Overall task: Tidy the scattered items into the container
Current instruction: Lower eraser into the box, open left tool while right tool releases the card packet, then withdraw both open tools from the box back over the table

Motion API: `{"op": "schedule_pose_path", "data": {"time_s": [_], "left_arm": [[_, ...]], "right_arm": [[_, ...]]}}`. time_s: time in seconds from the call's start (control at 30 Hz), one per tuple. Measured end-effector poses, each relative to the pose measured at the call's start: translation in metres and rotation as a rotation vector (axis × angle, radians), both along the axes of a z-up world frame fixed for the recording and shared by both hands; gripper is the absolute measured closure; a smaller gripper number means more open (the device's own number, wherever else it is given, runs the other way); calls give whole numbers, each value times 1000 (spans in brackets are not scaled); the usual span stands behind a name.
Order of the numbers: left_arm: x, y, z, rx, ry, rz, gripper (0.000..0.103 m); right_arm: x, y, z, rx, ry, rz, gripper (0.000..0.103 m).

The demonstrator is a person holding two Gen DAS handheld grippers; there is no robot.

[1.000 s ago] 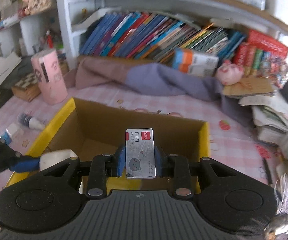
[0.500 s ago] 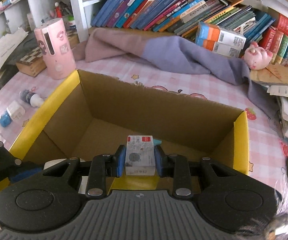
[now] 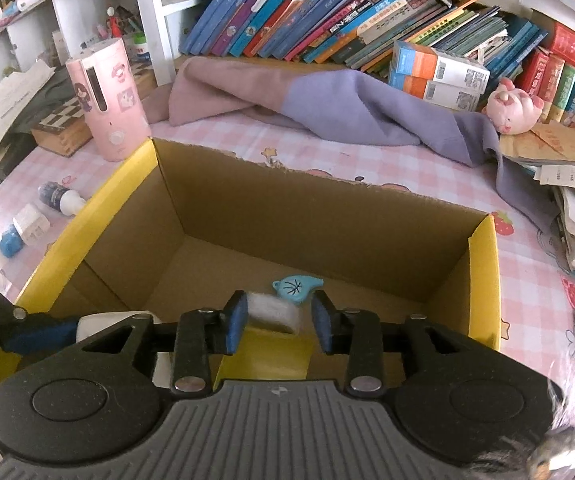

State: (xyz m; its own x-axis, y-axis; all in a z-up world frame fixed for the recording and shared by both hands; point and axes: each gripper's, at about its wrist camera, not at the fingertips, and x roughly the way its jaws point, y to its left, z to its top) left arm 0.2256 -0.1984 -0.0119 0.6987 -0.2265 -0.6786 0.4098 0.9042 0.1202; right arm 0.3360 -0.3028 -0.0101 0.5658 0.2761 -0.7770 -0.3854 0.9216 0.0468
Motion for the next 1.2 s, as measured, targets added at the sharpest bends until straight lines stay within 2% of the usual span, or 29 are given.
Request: {"op": "schedule_pose_path", "data": {"time_s": [0.27, 0.63, 0.9, 1.2], "left_arm": [[-12, 9, 19, -50, -66, 39, 25], [-41, 27, 41, -112, -127, 59, 23], [-71, 38, 48, -87, -193, 40, 20], [-103, 59, 49, -113, -189, 23, 19]], "right_arm": [[-17, -6, 23, 52, -76, -34, 57], [-55, -7, 46, 67, -150, -60, 57], [-99, -11, 61, 61, -252, -131, 57], [-154, -10, 64, 42, -301, -214, 57]]}}
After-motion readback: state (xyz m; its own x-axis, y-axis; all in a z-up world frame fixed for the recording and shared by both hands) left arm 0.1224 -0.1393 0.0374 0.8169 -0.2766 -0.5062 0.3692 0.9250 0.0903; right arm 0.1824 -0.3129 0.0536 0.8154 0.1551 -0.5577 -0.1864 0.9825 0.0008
